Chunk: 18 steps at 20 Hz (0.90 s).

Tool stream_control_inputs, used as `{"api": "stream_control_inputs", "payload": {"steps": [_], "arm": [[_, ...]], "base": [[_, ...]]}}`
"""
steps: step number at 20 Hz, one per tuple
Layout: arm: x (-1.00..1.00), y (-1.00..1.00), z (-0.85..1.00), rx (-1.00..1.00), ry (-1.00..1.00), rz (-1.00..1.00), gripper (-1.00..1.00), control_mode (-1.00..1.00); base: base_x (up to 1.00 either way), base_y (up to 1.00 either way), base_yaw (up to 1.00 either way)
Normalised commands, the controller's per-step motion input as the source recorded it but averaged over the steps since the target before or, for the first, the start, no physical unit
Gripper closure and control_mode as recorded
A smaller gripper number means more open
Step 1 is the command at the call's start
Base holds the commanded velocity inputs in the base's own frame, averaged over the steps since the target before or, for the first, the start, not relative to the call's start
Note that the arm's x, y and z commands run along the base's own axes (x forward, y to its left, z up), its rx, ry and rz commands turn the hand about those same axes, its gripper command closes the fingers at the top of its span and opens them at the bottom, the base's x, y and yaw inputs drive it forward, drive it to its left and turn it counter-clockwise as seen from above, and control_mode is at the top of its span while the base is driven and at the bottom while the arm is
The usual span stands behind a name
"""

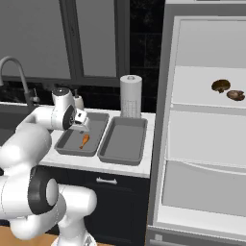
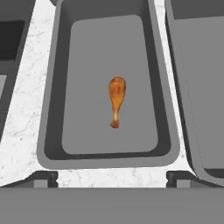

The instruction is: Place one mushroom and one chicken drumstick in each tupperware on the nearby counter, to pack two identical lunches.

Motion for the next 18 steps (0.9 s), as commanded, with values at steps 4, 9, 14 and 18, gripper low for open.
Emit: {"api": "stream_control_inputs", "payload": {"steps": [4, 9, 14, 18], "arm": [[-0.71, -0.2, 0.98, 0.0, 0.0, 0.0, -1.0, -1.0], [-0.6, -0.35, 0.75, 0.0, 0.0, 0.0, -1.0, -1.0], [-0.1, 0.0, 0.08, -0.02, 0.06, 0.01, -1.0, -1.0], [-0.39, 0.0, -0.1, -0.01, -0.04, 0.0, -1.0, -1.0]], "base": [[0.0, 0.0, 0.0], [0.0, 0.0, 0.0], [0.0, 0.0, 0.0], [0.0, 0.0, 0.0]]}}
